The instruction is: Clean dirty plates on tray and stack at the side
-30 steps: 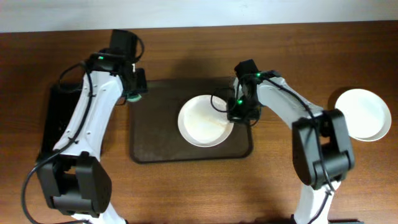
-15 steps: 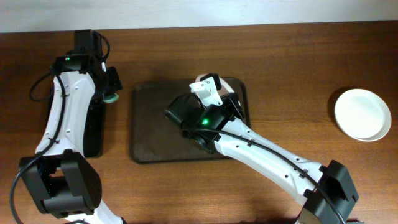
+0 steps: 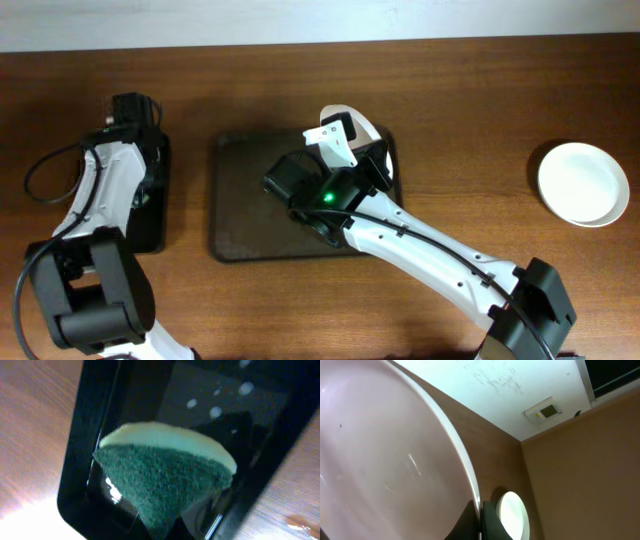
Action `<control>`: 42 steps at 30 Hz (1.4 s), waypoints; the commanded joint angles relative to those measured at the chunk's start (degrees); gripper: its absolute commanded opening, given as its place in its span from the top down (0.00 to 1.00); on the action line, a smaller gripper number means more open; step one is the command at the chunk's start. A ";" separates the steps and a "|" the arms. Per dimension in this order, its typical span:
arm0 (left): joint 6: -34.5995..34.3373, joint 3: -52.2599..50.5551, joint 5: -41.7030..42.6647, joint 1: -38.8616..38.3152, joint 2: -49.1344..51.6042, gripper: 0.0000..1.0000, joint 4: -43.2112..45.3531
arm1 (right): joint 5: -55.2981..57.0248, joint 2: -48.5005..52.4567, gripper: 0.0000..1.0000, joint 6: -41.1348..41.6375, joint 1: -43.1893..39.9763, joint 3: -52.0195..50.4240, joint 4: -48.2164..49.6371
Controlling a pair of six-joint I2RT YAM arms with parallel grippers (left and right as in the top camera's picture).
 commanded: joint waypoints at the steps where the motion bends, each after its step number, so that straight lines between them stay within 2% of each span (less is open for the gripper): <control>1: 6.45 -7.72 -1.88 2.73 0.02 0.97 11.98 | 0.11 -1.09 0.96 1.33 0.31 0.96 0.04; 3: 6.64 -8.61 -0.20 3.87 0.02 0.59 14.03 | -0.76 -1.09 0.96 1.38 0.31 0.96 0.07; 4: 6.62 -8.61 1.84 3.89 0.02 0.36 14.64 | -1.14 -1.09 0.96 1.38 0.31 0.96 0.07; 5: 6.62 -8.59 4.09 3.87 0.02 0.01 15.41 | -1.14 -1.09 0.96 1.38 0.31 0.96 0.07; 8: 6.62 -5.31 5.92 3.89 -2.25 0.01 12.04 | -1.16 -1.09 0.96 1.38 0.31 0.96 0.07; 10: 6.62 2.21 12.22 3.85 -7.26 0.01 5.03 | -2.16 -1.09 0.96 1.62 0.31 0.96 0.07; 12: 6.62 6.34 18.82 3.82 -12.39 0.01 1.62 | -5.01 -1.09 0.96 2.08 0.26 0.96 0.09; 14: 6.62 6.56 24.59 3.82 -18.16 0.01 0.55 | -7.04 -1.09 0.96 3.32 0.26 0.96 0.50; 16: 6.62 6.56 25.38 3.82 -19.28 0.01 0.26 | -7.21 -1.44 0.96 3.34 0.26 0.98 0.94; 19: 6.62 6.54 25.38 3.89 -19.21 0.01 0.13 | -10.84 -8.20 0.96 5.05 -1.03 0.98 1.38; 22: 6.62 6.54 25.38 3.89 -19.21 0.01 0.11 | -35.89 -21.18 0.96 4.50 -13.11 0.98 1.99; 25: 6.62 6.54 25.38 3.89 -19.21 0.01 0.11 | -57.77 -25.73 0.96 5.22 -26.86 0.98 1.46; 26: 6.62 6.54 25.38 3.89 -19.21 0.01 0.11 | -59.01 -25.40 0.96 12.96 -33.18 0.94 -2.23; 27: 6.62 6.54 25.38 3.89 -19.21 0.01 0.11 | -59.39 -25.29 0.96 14.23 -37.73 0.94 -4.07; 29: 6.62 6.54 25.38 3.89 -19.21 0.01 0.11 | -65.53 -25.07 0.96 12.37 -55.28 0.94 -5.14; 32: 6.62 6.54 25.38 3.89 -19.21 0.01 0.11 | -67.14 -20.63 0.96 7.43 -77.20 0.85 -5.55; 34: 6.62 6.54 25.38 3.89 -19.21 0.01 0.11 | -67.38 -15.41 0.96 5.75 -87.78 0.83 -4.61; 37: 6.62 6.54 25.38 3.89 -19.21 0.01 0.11 | -67.43 -7.50 0.96 5.53 -95.78 0.83 -1.53; 42: 6.62 6.54 25.35 3.89 -19.21 0.01 0.09 | -66.29 3.02 0.96 5.09 -96.94 0.83 6.56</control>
